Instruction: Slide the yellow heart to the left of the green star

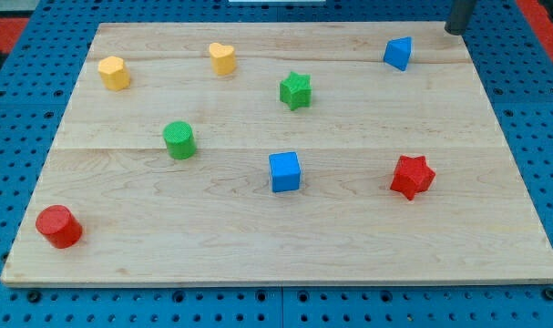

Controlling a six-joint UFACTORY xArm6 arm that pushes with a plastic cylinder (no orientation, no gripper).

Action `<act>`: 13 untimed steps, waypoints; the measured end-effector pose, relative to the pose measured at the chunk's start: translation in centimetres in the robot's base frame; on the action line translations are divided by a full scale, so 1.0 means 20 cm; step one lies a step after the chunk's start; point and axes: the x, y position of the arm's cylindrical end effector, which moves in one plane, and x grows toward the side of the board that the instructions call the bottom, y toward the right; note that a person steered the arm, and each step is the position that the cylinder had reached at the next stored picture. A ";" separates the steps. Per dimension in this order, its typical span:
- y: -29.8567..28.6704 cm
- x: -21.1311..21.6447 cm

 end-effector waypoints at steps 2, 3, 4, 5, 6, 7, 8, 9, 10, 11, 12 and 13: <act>0.00 0.25; 0.00 0.52; 0.00 0.68; 0.00 0.70; -0.02 0.71; -0.05 0.71; -0.06 0.71; -0.06 0.71; -0.06 0.71; -0.06 0.71; -0.07 0.71; -0.09 0.71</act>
